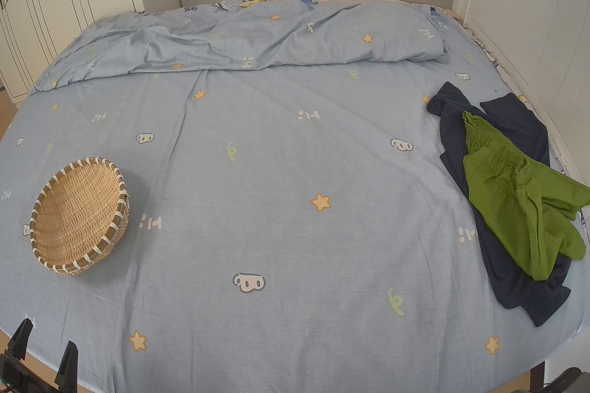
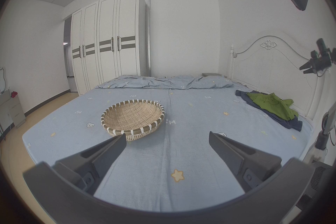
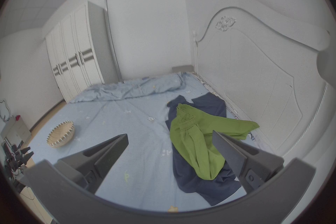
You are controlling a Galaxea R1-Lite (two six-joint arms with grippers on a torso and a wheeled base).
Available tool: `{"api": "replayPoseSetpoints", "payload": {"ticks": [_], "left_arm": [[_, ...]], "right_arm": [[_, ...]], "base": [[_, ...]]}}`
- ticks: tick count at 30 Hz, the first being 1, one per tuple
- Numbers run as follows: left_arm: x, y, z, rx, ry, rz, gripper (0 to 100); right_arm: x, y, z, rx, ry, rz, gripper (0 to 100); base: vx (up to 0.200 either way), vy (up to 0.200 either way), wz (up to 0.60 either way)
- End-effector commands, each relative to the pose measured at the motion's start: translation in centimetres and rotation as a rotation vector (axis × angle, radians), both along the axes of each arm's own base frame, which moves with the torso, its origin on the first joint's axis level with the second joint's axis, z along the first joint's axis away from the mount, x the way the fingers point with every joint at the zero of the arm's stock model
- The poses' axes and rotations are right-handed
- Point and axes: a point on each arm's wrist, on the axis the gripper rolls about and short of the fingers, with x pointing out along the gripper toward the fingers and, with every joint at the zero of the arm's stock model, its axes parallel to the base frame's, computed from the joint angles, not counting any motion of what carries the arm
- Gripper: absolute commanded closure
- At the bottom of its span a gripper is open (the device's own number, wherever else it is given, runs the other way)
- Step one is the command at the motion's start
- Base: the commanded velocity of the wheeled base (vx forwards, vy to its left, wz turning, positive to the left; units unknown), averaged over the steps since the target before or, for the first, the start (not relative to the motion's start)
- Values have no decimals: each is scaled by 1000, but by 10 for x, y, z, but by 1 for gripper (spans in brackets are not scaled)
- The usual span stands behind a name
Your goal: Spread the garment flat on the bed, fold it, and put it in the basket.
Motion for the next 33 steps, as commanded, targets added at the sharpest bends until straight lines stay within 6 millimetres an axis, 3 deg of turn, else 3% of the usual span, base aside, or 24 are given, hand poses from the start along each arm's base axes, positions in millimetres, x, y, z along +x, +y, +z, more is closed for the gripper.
{"api": "replayPoseSetpoints", "payload": {"ticks": [1,4,6,8,17,21,33], "left_arm": [[1,0,-5,0,8,0,0],[1,0,-5,0,8,0,0],[1,0,-5,0,8,0,0],[1,0,-5,0,8,0,0],[1,0,-5,0,8,0,0],[1,0,-5,0,8,0,0],[1,0,-5,0,8,0,0]], "right_arm": [[150,-24,21,-66,352,-121,0],[166,-27,19,-59,390,-120,0],[195,-34,14,-46,457,-133,0],[204,-36,13,-42,473,-139,0],[282,-48,0,119,541,-208,0],[296,-48,-7,184,610,-239,0],[310,-54,-33,246,707,-303,0]], "base": [[0,0,0],[0,0,0],[0,0,0],[0,0,0],[0,0,0],[0,0,0],[0,0,0]]}}
